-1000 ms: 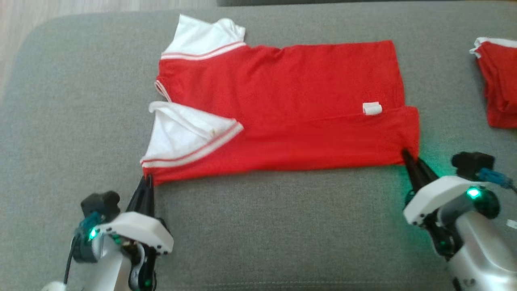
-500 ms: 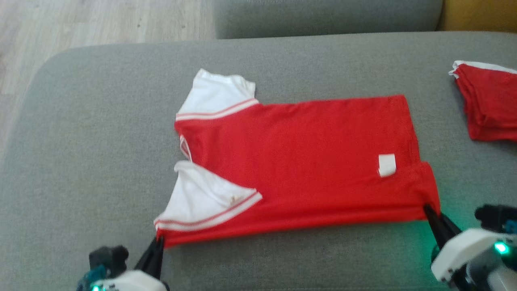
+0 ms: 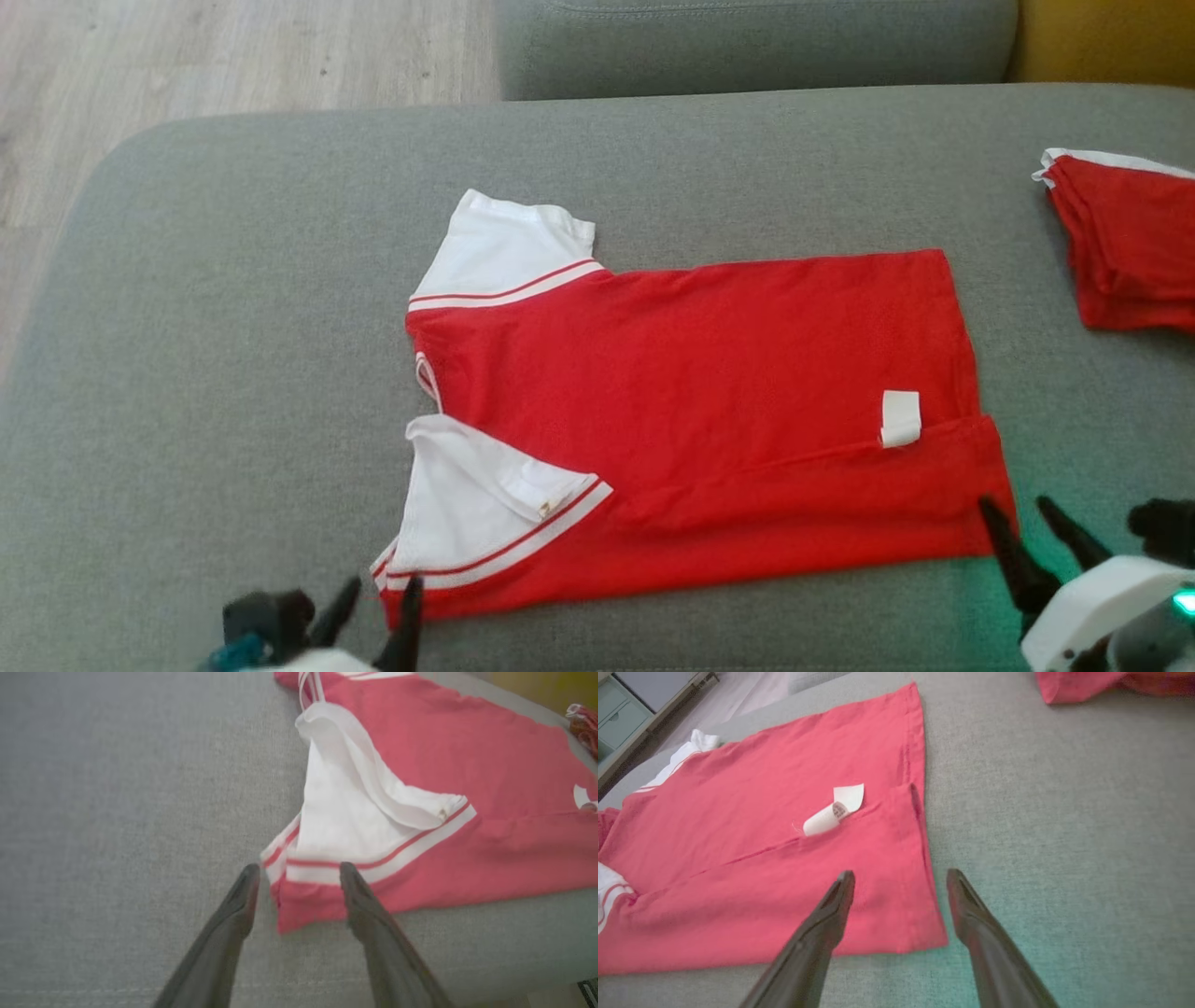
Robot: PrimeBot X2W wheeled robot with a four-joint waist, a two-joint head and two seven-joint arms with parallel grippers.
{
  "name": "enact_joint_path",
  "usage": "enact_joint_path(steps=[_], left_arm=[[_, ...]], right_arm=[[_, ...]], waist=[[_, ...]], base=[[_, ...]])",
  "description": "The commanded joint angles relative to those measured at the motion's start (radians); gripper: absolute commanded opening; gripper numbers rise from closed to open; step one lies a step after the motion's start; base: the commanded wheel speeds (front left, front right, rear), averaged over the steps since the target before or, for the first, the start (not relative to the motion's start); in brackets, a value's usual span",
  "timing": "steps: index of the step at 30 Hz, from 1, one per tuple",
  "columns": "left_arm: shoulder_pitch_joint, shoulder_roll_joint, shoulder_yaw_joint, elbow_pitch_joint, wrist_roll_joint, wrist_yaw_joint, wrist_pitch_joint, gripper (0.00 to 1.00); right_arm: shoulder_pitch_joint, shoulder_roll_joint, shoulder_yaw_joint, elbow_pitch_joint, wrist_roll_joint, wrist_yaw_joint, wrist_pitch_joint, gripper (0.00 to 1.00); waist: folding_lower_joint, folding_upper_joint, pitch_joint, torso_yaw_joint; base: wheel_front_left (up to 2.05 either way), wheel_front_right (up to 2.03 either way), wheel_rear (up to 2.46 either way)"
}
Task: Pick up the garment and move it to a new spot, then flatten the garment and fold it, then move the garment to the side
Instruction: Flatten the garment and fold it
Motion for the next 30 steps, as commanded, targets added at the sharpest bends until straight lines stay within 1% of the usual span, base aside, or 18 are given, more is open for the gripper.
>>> enact_joint_path(steps=[1,5,9,12,15,17,18,22,25,27,30], left_arm=[[-0.067,0.012,0.035,-0.054,0.018,0.006,-0.013,1.0],[-0.186,0.047,0.044,-0.127,0.044,-0.01,0.003,1.0],[-0.413,0.091,0.036,-0.15,0.066,-0.065,0.067,1.0],[-0.612,0.112,0.021,-0.093,0.068,-0.124,0.128,1.0],[-0.793,0.119,0.005,0.007,0.047,-0.182,0.171,1.0],[-0.893,0.12,-0.013,0.083,0.012,-0.212,0.198,1.0],[-0.94,0.13,-0.024,0.121,-0.005,-0.222,0.213,1.0],[-1.101,0.162,-0.065,0.28,-0.073,-0.235,0.254,1.0],[-1.189,0.204,-0.129,0.38,-0.113,-0.237,0.282,1.0],[-1.236,0.245,-0.176,0.435,-0.125,-0.237,0.295,1.0],[-1.283,0.279,-0.212,0.513,-0.155,-0.237,0.309,1.0]], right_arm=[[-0.007,-0.026,-0.003,-0.041,-0.006,0.004,-0.016,1.0],[-0.016,-0.019,-0.033,-0.083,-0.021,0.004,-0.022,1.0],[-0.054,-0.008,-0.04,-0.123,-0.041,0.004,-0.026,1.0],[-0.085,-0.002,-0.031,-0.134,-0.043,0.004,-0.035,1.0],[-0.132,0.002,-0.009,-0.135,-0.051,0.004,-0.038,1.0],[-0.174,0.01,0.015,-0.137,-0.049,0.004,-0.042,1.0],[-0.196,0.015,0.031,-0.14,-0.043,0.004,-0.046,1.0],[-0.273,0.025,0.086,-0.138,-0.014,0.004,-0.076,1.0],[-0.315,0.029,0.12,-0.128,0.012,0.004,-0.094,1.0],[-0.337,0.027,0.136,-0.122,0.027,0.004,-0.107,1.0],[-0.358,0.022,0.152,-0.112,0.045,0.004,-0.126,1.0]], waist=[[0.0001,-0.0001,0.005,-0.001],[0.0001,-0.0001,0.042,0.0],[0.0001,-0.0001,0.103,-0.003],[0.0001,-0.0001,0.14,-0.009],[0.0001,-0.0001,0.183,-0.034],[0.0001,-0.0001,0.216,-0.059],[0.0001,-0.0001,0.235,-0.075],[0.0001,-0.0001,0.294,-0.118],[0.0001,-0.0001,0.337,-0.152],[0.0001,-0.0001,0.362,-0.173],[0.0001,-0.0001,0.394,-0.195]], base=[[0.0,0.0,0.0],[0.0,0.0,0.0],[0.0,0.0,0.0],[0.0,0.0,0.0],[0.0,0.0,0.0],[0.0,0.0,0.0],[0.0,0.0,0.0],[0.0,0.0,0.0],[0.0,0.0,0.0],[0.0,0.0,0.0],[0.0,0.0,0.0]])
